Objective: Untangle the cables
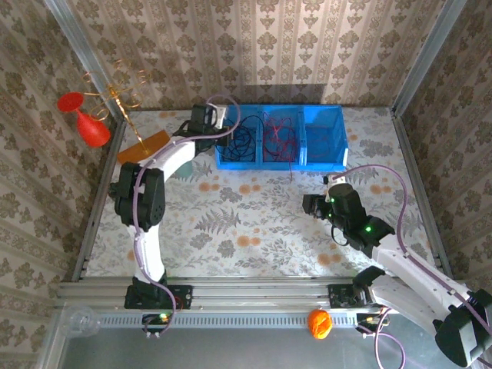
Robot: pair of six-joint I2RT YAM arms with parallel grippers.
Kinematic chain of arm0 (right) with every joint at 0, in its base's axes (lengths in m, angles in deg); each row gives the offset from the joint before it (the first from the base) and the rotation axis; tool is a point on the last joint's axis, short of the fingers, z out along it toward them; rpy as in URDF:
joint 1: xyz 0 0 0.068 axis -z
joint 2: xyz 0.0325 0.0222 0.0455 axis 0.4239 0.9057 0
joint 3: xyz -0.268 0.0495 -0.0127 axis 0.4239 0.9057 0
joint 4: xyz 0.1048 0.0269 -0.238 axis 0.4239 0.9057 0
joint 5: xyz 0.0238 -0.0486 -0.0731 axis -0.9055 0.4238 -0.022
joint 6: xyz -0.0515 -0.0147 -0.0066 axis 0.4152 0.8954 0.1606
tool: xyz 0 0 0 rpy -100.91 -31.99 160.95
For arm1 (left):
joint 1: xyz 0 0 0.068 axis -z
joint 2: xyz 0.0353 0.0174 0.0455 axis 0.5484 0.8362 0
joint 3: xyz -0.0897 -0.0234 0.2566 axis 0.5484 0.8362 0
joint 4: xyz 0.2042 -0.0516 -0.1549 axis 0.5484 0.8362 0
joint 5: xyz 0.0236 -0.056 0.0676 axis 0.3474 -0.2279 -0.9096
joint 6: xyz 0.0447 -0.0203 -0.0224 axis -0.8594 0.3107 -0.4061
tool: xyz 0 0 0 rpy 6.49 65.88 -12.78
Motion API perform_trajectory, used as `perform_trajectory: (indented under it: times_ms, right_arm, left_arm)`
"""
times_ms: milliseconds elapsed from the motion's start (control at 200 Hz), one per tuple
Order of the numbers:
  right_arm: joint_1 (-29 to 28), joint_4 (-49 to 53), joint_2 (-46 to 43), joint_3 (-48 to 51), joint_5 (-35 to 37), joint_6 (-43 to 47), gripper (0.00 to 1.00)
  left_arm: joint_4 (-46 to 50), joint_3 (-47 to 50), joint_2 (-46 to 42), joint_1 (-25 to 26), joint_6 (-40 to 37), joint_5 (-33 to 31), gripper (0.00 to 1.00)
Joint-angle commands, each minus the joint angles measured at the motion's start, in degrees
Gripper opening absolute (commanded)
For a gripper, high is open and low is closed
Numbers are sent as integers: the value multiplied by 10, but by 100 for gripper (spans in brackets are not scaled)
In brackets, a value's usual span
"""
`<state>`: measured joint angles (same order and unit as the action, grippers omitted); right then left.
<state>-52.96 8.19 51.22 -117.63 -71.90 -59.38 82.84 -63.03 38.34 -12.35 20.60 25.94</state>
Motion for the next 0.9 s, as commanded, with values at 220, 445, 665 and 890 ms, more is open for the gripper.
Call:
perform_trajectory:
  times_ms: [220,445,665,890]
  right_arm:
    - [3,4,-2,4,16,3,61]
    - [3,2,-2,4,15,1,60]
    - [3,2,-2,4,11,-3,60]
    - [3,-1,-1,7,8,-5,60]
  left_arm:
    - [-15,-20,-96,4,6,81,0]
    - [-6,-44,-152,15,-6,118,0]
    - [-11,-46,-199,20,-13,94,0]
    - [-16,-45,-229,16,-27,70,0]
